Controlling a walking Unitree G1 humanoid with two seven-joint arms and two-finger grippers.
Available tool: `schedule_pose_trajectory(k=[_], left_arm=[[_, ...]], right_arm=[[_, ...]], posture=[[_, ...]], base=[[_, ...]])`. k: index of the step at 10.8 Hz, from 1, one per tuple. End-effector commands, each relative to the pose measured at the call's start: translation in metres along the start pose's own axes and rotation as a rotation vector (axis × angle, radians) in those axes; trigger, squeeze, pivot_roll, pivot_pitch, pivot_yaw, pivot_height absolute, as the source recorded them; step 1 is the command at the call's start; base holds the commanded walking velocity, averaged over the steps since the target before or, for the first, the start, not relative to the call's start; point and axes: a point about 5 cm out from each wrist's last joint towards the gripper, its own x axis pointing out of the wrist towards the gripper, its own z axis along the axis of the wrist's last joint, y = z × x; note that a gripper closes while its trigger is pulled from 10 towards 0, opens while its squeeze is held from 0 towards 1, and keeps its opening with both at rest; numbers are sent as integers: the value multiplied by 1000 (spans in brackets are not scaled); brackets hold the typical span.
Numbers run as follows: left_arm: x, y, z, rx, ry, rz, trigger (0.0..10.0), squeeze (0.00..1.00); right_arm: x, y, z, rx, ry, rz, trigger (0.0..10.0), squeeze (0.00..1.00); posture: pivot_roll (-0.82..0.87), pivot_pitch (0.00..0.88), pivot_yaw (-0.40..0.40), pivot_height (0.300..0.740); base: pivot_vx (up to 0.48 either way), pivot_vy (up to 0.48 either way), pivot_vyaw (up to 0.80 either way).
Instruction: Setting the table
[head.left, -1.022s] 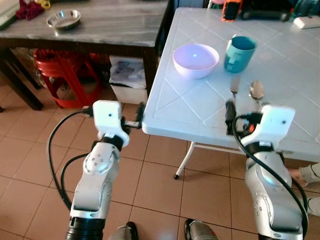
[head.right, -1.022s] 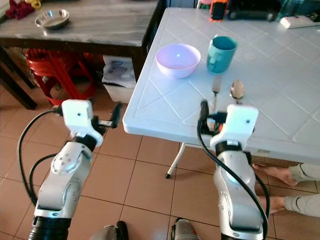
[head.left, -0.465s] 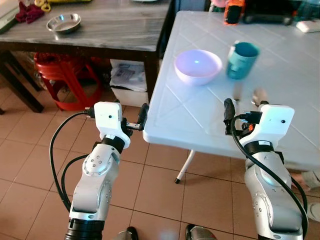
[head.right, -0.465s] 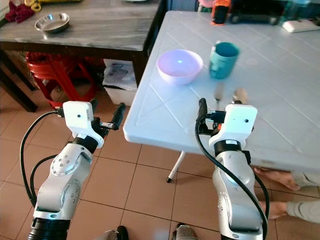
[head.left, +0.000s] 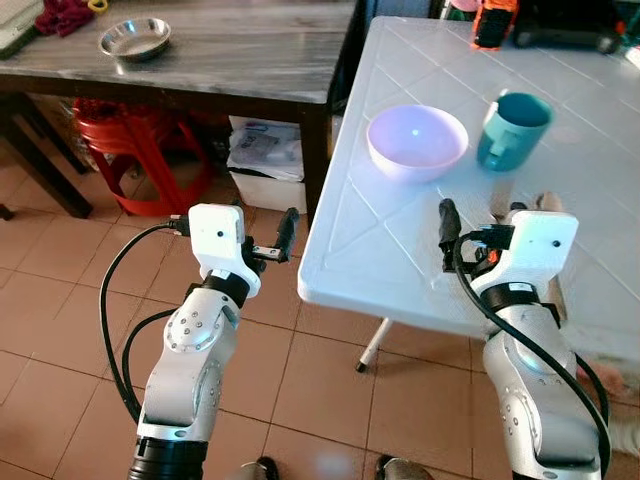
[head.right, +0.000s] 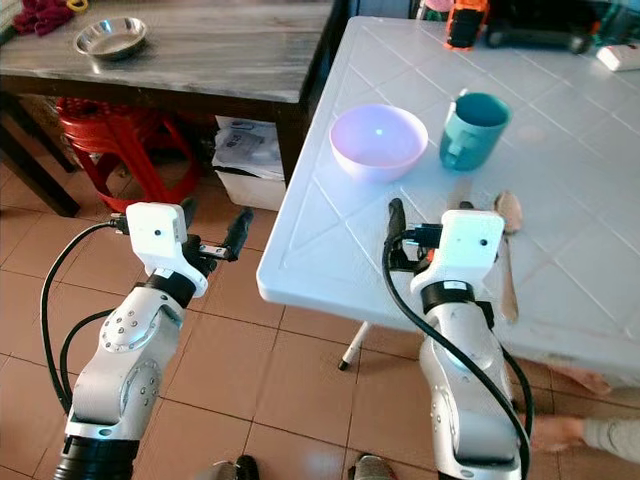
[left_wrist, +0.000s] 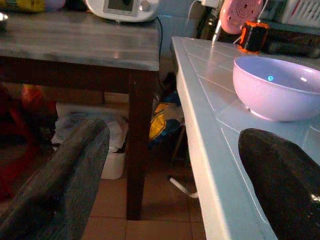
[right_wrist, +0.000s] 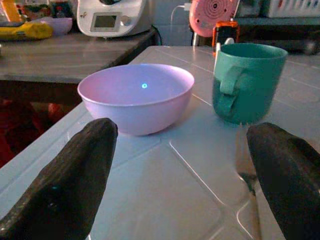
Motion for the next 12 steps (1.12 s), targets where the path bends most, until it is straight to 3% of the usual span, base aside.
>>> schedule_pose_trajectory(k=[1,8,12], left_arm=[[-2,0,-1,4,7,-4,10000,0],[-4,0,-3,11,15,-10,10000,0],[-13,-3,-6,43,19,-123,10000,0]], right_arm=[[-2,0,1,0,2,0,10000,0],[-3,2,0,-3,2,13,10000,0],[-1,13,5,39,-10,59,10000,0]], posture=[[-200,205,66,740],[-197,207,66,740],[-197,208,69,740]], base=[[345,0,0],[350,0,0],[0,0,0]])
